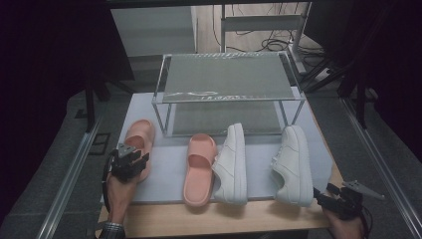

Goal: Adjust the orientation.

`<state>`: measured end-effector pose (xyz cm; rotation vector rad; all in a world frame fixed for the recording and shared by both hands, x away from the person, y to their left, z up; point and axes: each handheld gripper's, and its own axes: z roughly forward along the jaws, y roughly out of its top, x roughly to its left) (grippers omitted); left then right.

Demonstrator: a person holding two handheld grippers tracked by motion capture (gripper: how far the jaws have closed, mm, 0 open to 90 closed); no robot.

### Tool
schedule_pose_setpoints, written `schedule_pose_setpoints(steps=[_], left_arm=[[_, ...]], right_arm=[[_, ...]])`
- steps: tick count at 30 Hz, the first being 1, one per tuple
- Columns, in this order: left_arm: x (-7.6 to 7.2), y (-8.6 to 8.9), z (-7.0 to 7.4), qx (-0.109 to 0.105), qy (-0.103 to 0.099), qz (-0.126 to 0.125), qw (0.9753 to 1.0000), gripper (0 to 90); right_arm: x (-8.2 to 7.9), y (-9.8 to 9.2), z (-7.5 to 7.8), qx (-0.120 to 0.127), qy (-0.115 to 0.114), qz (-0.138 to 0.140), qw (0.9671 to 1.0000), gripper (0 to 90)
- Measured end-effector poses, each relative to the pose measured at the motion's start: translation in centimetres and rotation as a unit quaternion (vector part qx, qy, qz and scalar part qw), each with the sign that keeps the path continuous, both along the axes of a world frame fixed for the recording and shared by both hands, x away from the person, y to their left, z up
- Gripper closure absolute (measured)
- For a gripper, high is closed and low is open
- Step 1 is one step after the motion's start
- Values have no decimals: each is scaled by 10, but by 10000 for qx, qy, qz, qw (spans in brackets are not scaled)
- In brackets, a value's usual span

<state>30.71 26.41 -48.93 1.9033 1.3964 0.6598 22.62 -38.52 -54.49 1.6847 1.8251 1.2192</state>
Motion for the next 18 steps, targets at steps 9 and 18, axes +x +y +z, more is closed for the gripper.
schedule_pose_setpoints(steps=[9,18], left_arm=[[23,-2,5,48,86,89,9999,696],[44,-4,2,185,238,249,9992,738]], right_arm=[[0,0,0,-8,-1,4,10000,192],[0,0,0,-3,-7,7,10000,192]])
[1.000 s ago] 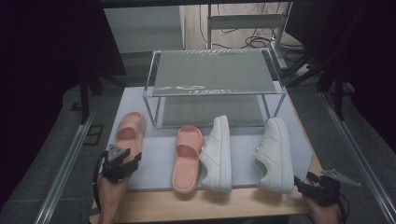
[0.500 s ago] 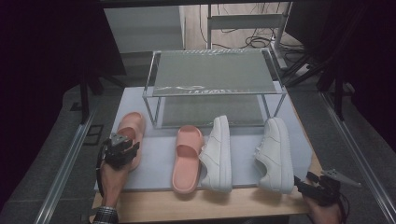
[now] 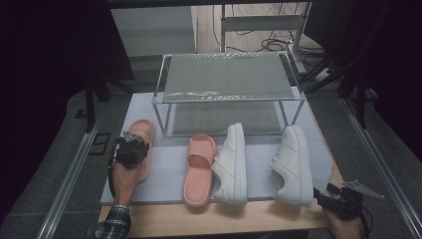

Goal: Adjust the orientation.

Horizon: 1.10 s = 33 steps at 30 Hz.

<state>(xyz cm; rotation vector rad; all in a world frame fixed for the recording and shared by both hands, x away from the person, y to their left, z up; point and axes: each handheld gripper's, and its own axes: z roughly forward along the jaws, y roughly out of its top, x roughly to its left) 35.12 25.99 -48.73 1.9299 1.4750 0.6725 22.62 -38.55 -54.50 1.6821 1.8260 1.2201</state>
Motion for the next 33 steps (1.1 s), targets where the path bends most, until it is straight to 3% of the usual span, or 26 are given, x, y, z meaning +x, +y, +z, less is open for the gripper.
schedule_pose_setpoints(steps=[9,18,26,33], left_arm=[[9,-4,-1,73,72,153,9998,820],[2,3,1,85,-4,209,9997,857],[-15,7,7,114,-73,62,9999,858],[-45,10,16,203,-178,-219,9994,859]], right_arm=[[0,0,0,4,-1,4,10000,192],[0,0,0,3,-3,5,10000,192],[0,0,0,5,4,0,10000,192],[0,0,0,6,4,-2,10000,192]])
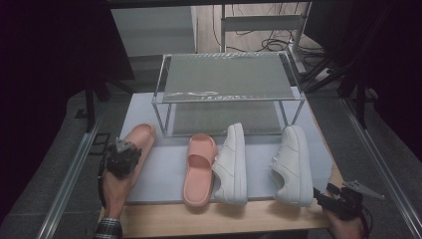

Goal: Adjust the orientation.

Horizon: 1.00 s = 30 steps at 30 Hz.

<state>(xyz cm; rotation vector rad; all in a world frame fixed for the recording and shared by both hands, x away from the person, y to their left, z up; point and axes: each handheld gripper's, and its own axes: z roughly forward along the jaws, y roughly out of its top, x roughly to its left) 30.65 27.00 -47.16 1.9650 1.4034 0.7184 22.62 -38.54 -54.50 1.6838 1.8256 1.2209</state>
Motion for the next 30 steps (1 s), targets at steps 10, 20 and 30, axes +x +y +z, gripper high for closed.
schedule_pose_setpoints(steps=[10,20,30], left_arm=[[-36,1,0,-34,16,-245,9997,859],[-60,-23,5,-84,-102,-689,9975,859],[-47,-57,10,-191,-217,-953,9950,859]], right_arm=[[0,0,0,9,0,-6,10000,192],[0,0,0,12,5,-12,10000,193],[0,0,0,13,5,-10,10000,193]])
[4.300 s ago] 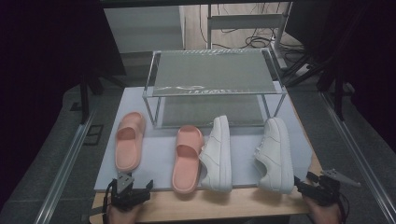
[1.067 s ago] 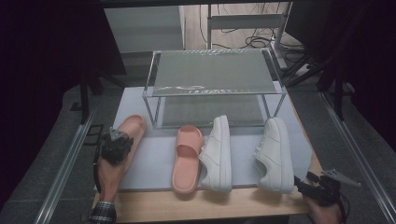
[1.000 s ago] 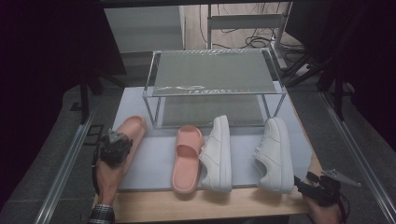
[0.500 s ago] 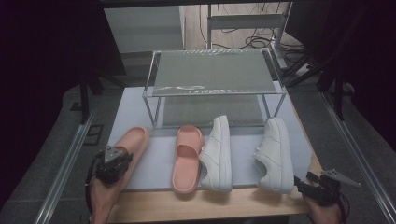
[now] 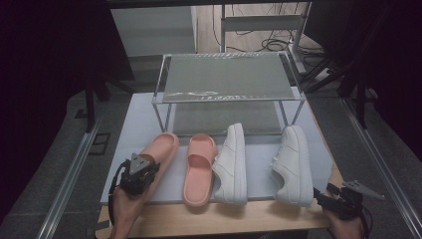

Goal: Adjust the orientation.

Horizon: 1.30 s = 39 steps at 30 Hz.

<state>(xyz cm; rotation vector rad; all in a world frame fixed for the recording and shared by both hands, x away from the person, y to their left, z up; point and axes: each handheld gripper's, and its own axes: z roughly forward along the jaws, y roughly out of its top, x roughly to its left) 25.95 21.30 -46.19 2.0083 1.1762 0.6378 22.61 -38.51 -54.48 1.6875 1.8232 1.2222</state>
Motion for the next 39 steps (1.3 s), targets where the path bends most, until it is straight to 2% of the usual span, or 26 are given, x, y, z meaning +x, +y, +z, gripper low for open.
schedule_pose_setpoints(steps=[6,11,16,22,24,25,30,31,34,39], left_arm=[[14,-16,2,50,-72,74,9999,859],[33,-31,0,15,-104,162,9998,859],[45,-40,-1,-19,-154,239,9996,858],[63,-55,-1,39,-270,334,9991,858],[74,-63,-1,69,-308,407,9987,859],[74,-63,-1,69,-308,407,9987,859],[99,-77,-4,250,-372,571,9974,859],[99,-77,-4,250,-372,571,9974,859],[113,-86,-10,398,-417,673,9961,859],[125,-92,-16,456,-433,773,9950,858]], right_arm=[[0,0,0,-2,-4,5,10000,192],[0,0,0,1,-6,9,10000,192],[0,0,0,0,-6,11,10000,193],[0,0,0,-11,-6,17,10000,193],[0,0,0,-12,-5,18,10000,192],[0,0,0,-11,-5,19,10000,192],[0,0,0,-9,-6,29,10000,194],[0,0,0,-9,-7,30,10000,194],[0,0,0,-17,-5,32,10000,194],[0,0,0,-21,-5,35,10000,195]])
